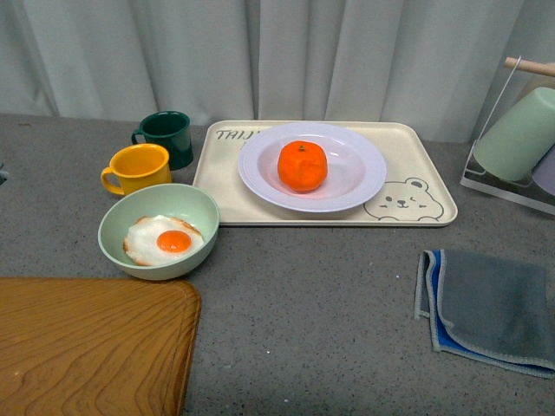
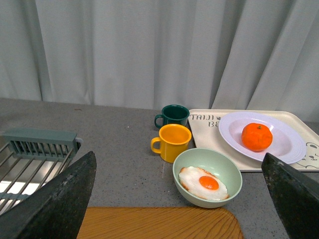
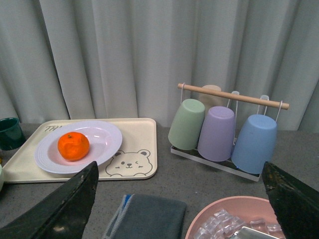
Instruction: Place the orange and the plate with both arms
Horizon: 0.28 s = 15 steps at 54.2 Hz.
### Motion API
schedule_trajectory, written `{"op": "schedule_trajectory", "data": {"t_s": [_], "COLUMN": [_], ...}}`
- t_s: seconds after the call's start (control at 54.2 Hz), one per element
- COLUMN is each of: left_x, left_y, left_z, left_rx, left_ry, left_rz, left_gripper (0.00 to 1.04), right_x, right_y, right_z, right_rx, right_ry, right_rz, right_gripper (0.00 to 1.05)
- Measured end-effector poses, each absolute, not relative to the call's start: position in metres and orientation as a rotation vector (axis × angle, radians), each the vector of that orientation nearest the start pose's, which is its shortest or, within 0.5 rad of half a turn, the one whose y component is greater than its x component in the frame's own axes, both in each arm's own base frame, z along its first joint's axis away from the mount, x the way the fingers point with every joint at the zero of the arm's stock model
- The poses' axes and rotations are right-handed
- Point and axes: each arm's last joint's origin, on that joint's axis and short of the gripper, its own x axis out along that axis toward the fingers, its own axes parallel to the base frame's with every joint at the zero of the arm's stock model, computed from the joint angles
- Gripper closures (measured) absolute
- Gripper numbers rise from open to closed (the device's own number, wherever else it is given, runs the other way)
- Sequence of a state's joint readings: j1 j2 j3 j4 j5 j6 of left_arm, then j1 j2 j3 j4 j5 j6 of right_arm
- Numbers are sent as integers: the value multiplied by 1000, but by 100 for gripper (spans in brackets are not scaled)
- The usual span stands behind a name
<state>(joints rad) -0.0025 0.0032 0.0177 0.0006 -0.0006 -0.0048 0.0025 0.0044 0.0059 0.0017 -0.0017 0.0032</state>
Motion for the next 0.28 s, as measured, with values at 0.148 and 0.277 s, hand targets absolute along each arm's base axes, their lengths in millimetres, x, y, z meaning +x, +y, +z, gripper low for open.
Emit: {"op": "schedule_trajectory", "data": {"t_s": [0.148, 0.277], "left_x": [97, 97], "left_y": [0, 0], "left_z": [169, 169], "left_rx": [-5, -5], "left_ry": [-15, -15], "left_rz": [-2, -2], "left_gripper": [7, 7], "right_x": [98, 98], "right_y": [0, 0], "right_z": [165, 165], "right_rx": [3, 3], "right_ry": [-3, -3], "right_rz": [4, 4], "right_gripper": [9, 9]}}
